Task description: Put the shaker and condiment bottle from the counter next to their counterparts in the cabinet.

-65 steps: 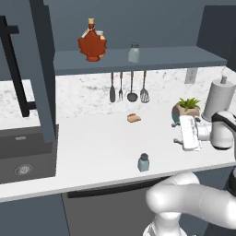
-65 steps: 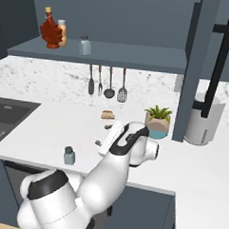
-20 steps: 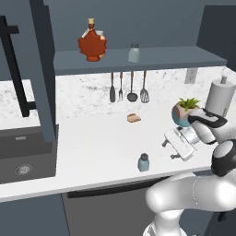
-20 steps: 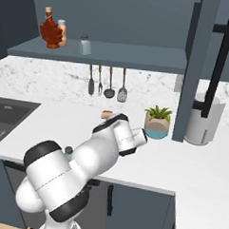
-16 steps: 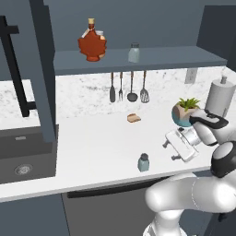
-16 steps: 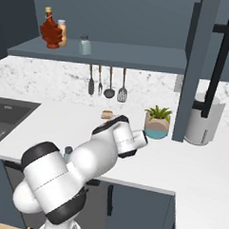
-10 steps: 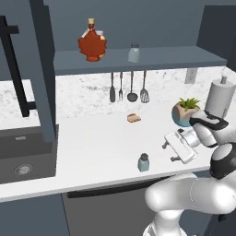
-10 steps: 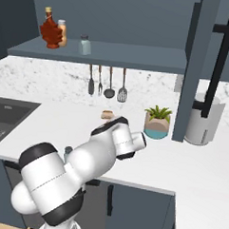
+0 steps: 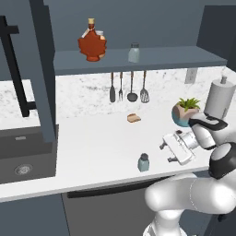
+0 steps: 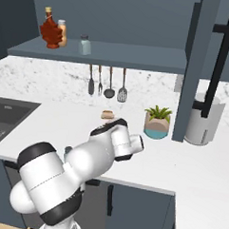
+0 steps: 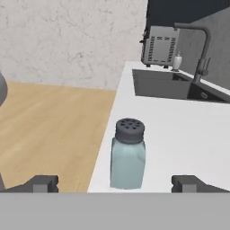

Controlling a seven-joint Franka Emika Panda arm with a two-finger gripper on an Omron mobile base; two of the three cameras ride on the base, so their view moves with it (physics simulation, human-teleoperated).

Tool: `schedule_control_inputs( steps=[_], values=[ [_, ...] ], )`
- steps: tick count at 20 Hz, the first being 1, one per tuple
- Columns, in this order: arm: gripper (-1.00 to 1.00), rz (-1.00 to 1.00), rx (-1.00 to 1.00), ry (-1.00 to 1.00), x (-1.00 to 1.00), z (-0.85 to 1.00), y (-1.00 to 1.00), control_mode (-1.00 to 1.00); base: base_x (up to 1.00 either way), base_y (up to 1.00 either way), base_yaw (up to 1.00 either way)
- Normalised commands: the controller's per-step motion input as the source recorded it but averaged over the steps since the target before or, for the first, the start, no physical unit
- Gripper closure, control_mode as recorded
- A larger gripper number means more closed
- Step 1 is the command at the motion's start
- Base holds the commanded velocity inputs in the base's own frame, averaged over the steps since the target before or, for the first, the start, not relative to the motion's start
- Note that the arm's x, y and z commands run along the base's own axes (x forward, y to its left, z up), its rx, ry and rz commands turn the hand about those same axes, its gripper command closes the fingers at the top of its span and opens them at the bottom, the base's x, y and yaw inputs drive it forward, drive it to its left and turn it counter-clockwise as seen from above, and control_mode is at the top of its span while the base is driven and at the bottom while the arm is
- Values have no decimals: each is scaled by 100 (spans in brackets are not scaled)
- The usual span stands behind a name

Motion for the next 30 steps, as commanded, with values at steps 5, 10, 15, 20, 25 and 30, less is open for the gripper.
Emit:
schedule_control_inputs(
  steps=[5, 10, 15, 20, 25, 30],
  values=[
    [-100, 0, 1, 0, 8, -15, 22, -100, 0, 0, 0],
    [-100, 0, 0, 0, 5, -19, 14, -100, 0, 0, 0],
    [-100, 0, 0, 0, 0, -4, 17, -100, 0, 0, 0],
    [-100, 0, 0, 0, 0, 0, 24, -100, 0, 0, 0],
    [-100, 0, 0, 1, 0, 0, 23, -100, 0, 0, 0],
    [-100, 0, -1, 5, 0, -11, 16, -100, 0, 0, 0]
  ],
)
